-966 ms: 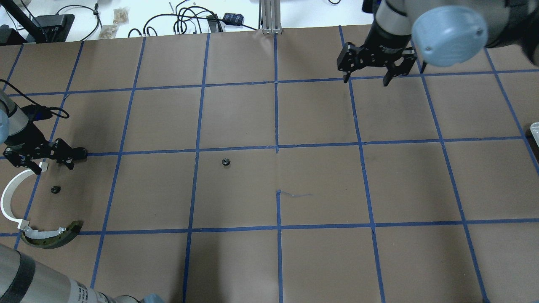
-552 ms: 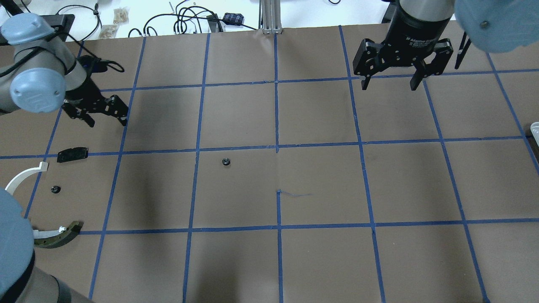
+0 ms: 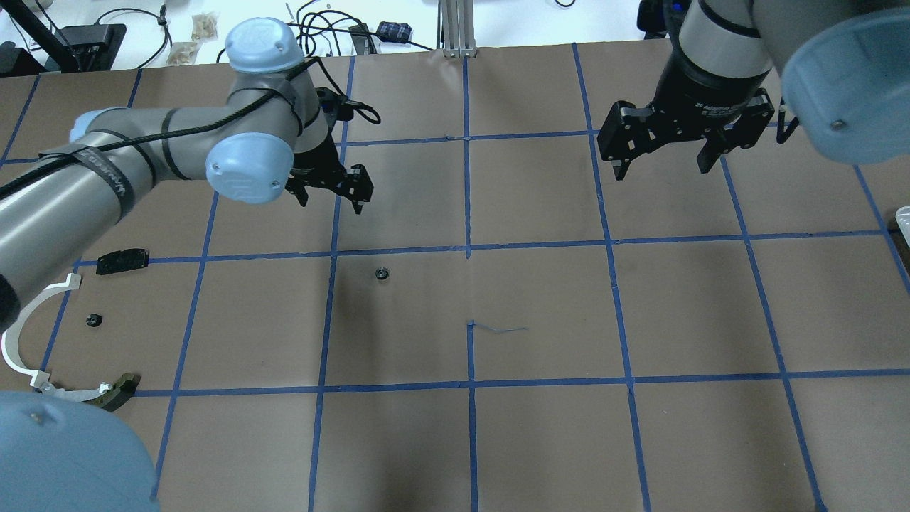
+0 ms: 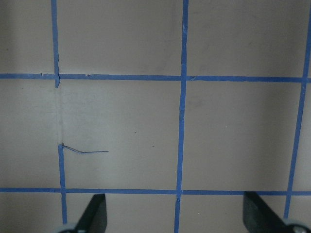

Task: Place bearing gear from tray to pile

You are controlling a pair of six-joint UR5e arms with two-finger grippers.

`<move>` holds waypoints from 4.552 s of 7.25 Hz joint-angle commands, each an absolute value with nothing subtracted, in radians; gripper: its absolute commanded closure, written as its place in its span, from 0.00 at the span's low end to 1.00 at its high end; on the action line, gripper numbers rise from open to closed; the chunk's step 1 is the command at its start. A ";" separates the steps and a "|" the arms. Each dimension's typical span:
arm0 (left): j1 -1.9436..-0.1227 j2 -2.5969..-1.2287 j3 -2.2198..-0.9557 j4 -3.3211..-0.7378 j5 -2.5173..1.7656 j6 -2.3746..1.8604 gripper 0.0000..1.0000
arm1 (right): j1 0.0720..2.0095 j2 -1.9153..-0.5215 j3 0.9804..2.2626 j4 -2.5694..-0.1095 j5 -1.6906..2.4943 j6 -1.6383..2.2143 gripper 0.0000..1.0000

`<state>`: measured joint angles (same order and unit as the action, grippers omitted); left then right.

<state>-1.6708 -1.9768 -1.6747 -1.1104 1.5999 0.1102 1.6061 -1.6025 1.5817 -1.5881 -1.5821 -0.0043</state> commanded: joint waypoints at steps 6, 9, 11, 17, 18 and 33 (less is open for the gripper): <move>-1.740 -2.048 -1.807 -0.996 1.577 0.103 0.00 | 1.506 -1.528 1.467 -1.572 -1.578 -0.023 0.00; -1.741 -2.049 -1.809 -1.006 1.580 0.103 0.00 | 1.517 -1.485 1.454 -1.581 -1.578 -0.053 0.00; -1.741 -2.049 -1.812 -1.019 1.580 0.100 0.00 | 1.517 -1.491 1.454 -1.577 -1.583 -0.054 0.00; -1.740 -2.051 -1.805 -1.060 1.580 0.088 1.00 | 1.517 -1.491 1.456 -1.583 -1.586 -0.058 0.00; -1.740 -2.048 -1.805 -1.069 1.580 0.084 1.00 | 1.519 -1.488 1.454 -1.592 -1.579 -0.057 0.00; -0.928 -2.039 -1.720 -1.276 1.747 0.502 1.00 | 1.560 -1.494 1.471 -1.620 -1.574 -0.051 0.00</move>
<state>-0.9310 -2.0237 -1.7164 -1.2776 1.7438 0.5005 1.5601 -1.4941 1.4711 -1.6198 -1.5749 -0.0512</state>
